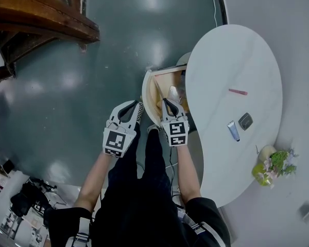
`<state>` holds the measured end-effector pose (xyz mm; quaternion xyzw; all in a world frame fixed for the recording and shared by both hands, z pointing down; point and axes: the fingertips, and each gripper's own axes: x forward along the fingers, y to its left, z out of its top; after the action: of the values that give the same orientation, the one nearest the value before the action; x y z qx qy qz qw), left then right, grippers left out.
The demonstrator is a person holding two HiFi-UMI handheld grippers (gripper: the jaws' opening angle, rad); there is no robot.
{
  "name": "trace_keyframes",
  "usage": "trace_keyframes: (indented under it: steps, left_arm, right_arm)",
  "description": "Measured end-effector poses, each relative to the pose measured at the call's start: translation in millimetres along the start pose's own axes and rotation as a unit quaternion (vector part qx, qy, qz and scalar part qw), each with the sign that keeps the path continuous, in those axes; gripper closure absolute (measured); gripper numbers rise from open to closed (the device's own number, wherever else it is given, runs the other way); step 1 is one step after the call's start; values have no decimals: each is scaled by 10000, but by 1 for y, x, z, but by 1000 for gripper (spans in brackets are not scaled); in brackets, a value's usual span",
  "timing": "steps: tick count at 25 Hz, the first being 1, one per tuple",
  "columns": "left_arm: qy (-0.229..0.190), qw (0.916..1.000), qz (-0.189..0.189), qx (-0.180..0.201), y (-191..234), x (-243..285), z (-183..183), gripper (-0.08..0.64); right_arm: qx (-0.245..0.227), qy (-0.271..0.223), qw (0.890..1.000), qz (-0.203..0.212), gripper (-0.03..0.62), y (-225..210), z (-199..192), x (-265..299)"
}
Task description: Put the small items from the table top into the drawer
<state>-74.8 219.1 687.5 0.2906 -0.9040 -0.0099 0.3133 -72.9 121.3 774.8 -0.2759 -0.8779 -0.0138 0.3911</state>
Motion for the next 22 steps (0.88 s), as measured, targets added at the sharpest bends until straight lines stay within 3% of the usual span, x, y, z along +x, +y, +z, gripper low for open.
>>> trace_keyframes:
  steps: [9,22]
  left_arm:
    - [29,10000,-66,-7,0,7,0,540]
    - [109,9998,-141,-11,-2,15,-7,540]
  right_arm:
    - [4,130,9997,-230,563,-15,-6,14]
    - [-582,548,9916,-1021,561,-52,-16,45]
